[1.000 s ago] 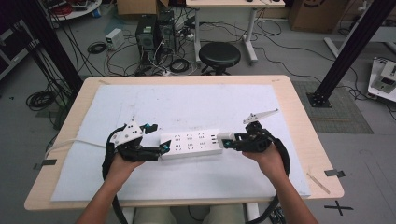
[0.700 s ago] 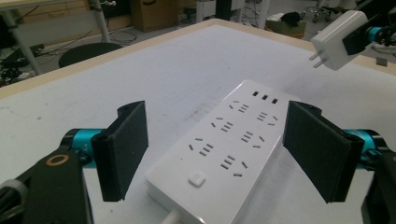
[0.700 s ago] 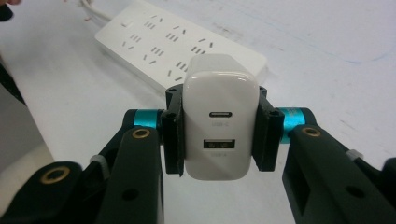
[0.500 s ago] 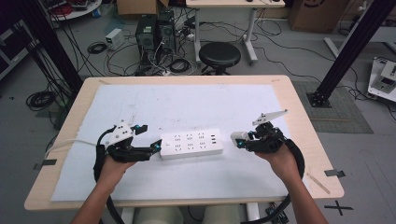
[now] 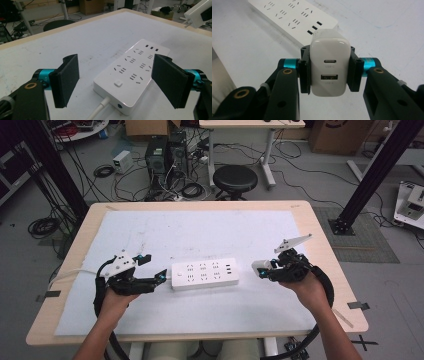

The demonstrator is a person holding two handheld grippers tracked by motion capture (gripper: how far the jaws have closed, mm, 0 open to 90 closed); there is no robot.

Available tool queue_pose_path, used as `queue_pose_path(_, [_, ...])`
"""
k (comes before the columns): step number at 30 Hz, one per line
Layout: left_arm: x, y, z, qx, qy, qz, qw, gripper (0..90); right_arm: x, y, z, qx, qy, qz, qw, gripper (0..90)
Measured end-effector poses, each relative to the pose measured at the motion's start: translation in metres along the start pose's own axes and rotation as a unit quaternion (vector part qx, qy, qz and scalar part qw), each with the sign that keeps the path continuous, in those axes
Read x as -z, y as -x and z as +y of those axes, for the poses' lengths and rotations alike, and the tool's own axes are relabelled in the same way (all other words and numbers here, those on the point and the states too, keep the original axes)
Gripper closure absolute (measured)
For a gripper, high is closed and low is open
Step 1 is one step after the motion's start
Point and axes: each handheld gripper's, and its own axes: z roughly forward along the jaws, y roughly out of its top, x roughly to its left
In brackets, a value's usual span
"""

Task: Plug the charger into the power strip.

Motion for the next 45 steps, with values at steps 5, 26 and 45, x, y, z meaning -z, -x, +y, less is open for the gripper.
queue_pose_path(5, [0.001, -0.004, -0.003, 0.003, -0.002, 0.004, 1.0000, 22.4, 0.002, 0.000, 0.010, 0.021, -0.007, -0.004, 0.9998, 63.3])
queue_pose_path(26, [0.014, -0.023, -0.020, 0.031, -0.010, 0.033, 0.9989, 22.4, -0.030, -0.016, 0.085, 0.174, -0.053, 0.029, 0.9830, 63.4])
queue_pose_path(45, [0.011, -0.027, -0.026, 0.041, -0.007, 0.028, 0.9987, 22.5, -0.065, -0.025, 0.116, 0.258, -0.080, 0.041, 0.9619, 63.4])
